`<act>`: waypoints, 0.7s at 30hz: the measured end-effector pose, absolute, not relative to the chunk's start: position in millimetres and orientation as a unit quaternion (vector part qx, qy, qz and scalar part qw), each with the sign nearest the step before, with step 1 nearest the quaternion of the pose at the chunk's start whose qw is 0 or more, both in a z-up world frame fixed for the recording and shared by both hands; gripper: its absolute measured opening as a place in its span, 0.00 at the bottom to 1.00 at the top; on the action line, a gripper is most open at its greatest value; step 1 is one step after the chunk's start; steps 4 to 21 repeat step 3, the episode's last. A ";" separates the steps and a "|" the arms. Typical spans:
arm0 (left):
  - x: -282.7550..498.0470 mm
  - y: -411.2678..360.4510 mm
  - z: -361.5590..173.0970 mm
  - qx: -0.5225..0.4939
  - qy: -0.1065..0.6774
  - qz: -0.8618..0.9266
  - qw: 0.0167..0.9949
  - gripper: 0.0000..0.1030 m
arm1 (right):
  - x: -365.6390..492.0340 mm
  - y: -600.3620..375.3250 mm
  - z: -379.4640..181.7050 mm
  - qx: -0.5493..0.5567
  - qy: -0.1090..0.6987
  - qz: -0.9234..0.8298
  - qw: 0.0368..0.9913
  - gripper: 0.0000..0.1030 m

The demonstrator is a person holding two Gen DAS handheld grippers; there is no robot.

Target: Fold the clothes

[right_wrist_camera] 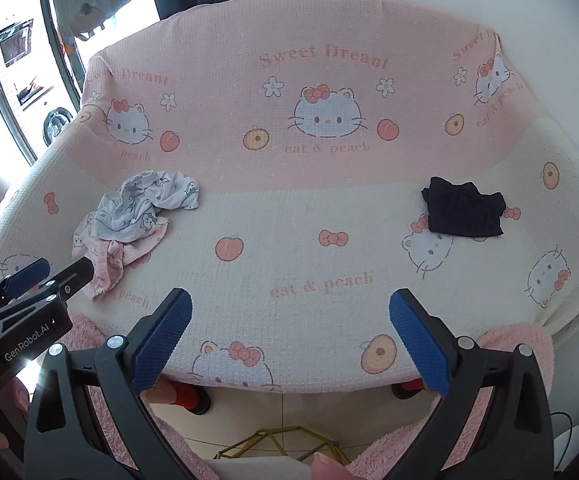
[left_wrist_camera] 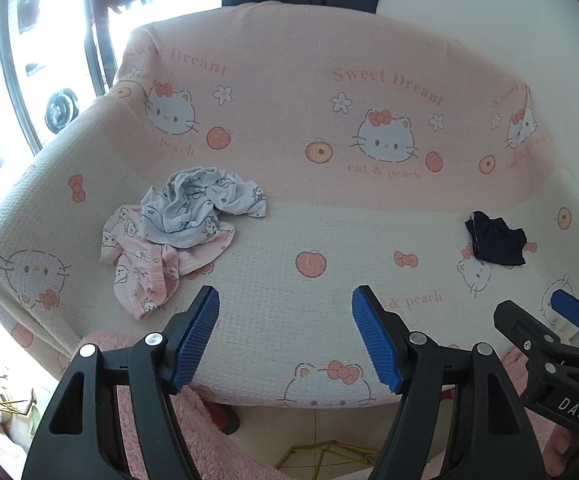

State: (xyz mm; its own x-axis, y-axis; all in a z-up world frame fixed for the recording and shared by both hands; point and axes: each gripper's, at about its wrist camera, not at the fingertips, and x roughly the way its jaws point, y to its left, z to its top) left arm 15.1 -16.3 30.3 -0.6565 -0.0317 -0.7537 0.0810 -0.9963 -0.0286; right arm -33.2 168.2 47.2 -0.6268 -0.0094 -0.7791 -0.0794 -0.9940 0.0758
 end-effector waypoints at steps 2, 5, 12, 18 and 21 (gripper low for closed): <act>14.9 -14.2 31.5 0.408 0.027 -0.912 0.027 0.69 | -33.1 170.5 48.9 -0.429 0.054 0.902 0.020 0.98; 14.8 -13.2 31.4 0.408 0.027 -0.912 0.027 0.69 | -33.1 172.0 50.1 -0.427 0.054 0.902 0.020 0.98; 14.8 -13.2 31.4 0.408 0.027 -0.912 0.027 0.69 | -33.1 172.0 50.1 -0.427 0.054 0.902 0.020 0.98; 14.8 -13.2 31.4 0.408 0.027 -0.912 0.027 0.69 | -33.1 172.0 50.1 -0.427 0.054 0.902 0.020 0.98; 14.8 -13.2 31.4 0.408 0.027 -0.912 0.027 0.69 | -33.1 172.0 50.1 -0.427 0.054 0.902 0.020 0.98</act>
